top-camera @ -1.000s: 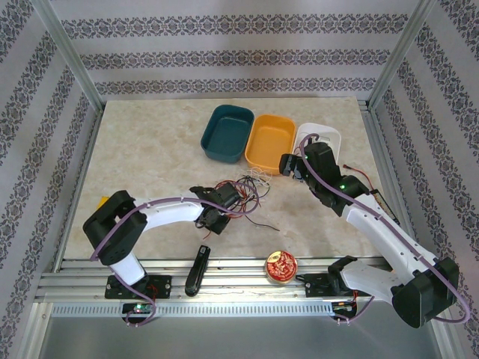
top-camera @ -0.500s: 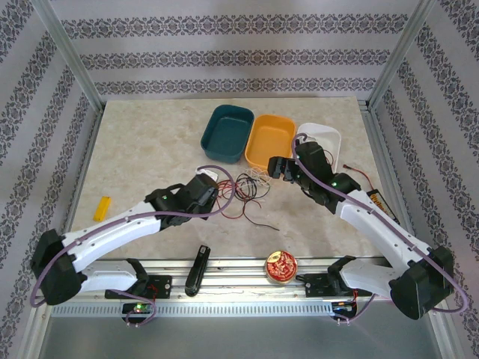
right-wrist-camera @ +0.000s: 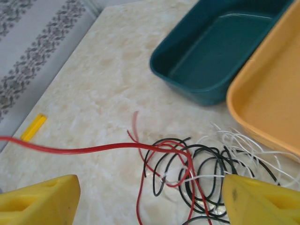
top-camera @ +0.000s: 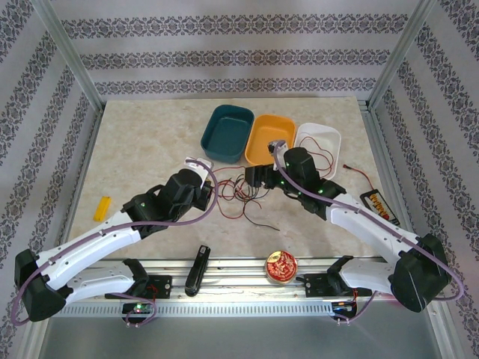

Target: Untangle the cables

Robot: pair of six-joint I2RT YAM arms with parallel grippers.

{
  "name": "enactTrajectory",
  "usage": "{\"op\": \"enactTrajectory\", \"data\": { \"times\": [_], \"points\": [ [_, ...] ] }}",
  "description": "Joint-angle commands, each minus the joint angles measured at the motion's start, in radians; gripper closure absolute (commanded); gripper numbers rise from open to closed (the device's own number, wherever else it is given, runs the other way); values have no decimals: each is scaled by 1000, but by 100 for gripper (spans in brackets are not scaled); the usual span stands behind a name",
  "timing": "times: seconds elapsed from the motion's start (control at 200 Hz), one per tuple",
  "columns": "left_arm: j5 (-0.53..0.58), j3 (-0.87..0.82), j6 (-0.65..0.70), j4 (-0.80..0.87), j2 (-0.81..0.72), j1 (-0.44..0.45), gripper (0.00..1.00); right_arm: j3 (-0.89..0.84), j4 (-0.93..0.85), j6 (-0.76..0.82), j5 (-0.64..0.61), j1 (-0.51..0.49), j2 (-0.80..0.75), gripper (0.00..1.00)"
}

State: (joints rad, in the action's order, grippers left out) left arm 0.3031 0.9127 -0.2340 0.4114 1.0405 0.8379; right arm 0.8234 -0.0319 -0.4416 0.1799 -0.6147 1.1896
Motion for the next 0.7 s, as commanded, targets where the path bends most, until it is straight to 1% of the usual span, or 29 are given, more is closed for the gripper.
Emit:
{"op": "enactTrajectory", "data": {
  "times": [0.0,0.12,0.2,0.3,0.435,0.55,0.695],
  "points": [
    [-20,49,46,-76,2,7,100,-13,97,65,25,-17,-8,22],
    [-42,57,54,-87,-17,7,100,-36,118,102,7,-17,1,24],
    [-47,58,55,-95,-31,7,100,-55,147,141,12,-24,7,27],
    [-43,66,60,-97,-42,7,100,-100,219,187,-3,-46,7,29],
    [-52,76,65,-107,-50,7,100,-158,308,190,-55,-53,14,30],
    [-72,81,66,-109,-61,7,100,-182,375,200,-90,-54,50,33],
    [-82,79,67,-116,-73,7,100,-186,471,210,-98,-54,137,37]
  ]
}}
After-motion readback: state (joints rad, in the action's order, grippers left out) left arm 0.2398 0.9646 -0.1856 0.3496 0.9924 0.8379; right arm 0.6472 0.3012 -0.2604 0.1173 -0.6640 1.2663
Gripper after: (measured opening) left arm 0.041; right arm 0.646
